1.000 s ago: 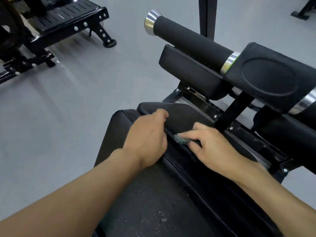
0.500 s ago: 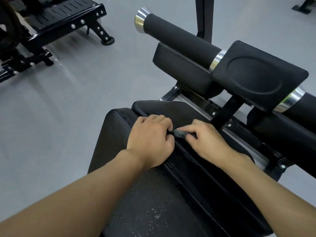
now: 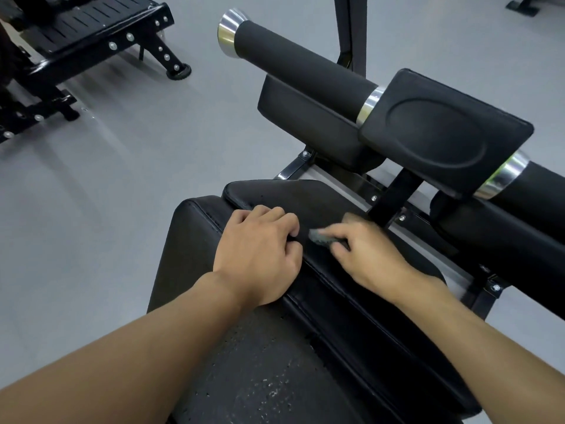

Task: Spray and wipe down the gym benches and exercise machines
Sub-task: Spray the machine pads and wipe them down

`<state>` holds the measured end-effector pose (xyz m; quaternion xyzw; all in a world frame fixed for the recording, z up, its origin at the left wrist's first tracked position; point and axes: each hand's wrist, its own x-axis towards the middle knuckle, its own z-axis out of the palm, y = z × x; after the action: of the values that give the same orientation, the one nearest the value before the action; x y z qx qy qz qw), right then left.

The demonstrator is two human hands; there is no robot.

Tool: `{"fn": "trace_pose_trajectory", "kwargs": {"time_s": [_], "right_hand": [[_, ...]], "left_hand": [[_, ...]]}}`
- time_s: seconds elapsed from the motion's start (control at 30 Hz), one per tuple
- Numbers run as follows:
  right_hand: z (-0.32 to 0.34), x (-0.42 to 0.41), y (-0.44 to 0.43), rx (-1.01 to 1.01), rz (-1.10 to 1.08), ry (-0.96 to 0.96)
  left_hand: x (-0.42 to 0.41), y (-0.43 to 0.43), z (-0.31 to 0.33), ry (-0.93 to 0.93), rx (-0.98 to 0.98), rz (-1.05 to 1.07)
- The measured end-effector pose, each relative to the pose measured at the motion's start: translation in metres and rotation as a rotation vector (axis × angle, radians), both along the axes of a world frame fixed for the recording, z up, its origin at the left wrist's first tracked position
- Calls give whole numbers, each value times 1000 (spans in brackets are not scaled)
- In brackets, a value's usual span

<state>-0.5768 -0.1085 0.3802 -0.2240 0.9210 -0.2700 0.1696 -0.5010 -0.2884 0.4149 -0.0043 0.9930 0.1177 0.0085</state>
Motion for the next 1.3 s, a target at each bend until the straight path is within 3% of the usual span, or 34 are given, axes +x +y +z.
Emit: {"fn": "trace_pose_trajectory", "kwargs": {"time_s": [0.13, 0.33, 0.5, 0.7, 0.87, 1.1, 1.3], "right_hand": [[7, 26, 37, -33, 56, -37], [-16, -22, -12, 5, -38, -4], [1, 16, 40, -33, 11, -125], [-33, -40, -6, 43, -56, 4], [-13, 9, 46, -34, -21, -18], [-45, -51, 0, 51, -110, -2], [-37, -14, 43, 33, -78, 39]], "left_hand": [[0, -1, -1, 8, 8, 5], [-1, 0, -1, 19, 5, 13], [-1, 0, -1, -4, -17, 11], [-3, 1, -1, -29, -51, 5], [-3, 0, -2, -23, -45, -2], [-3, 0, 0, -23, -37, -3], [-3, -2, -1, -3, -33, -3]]}}
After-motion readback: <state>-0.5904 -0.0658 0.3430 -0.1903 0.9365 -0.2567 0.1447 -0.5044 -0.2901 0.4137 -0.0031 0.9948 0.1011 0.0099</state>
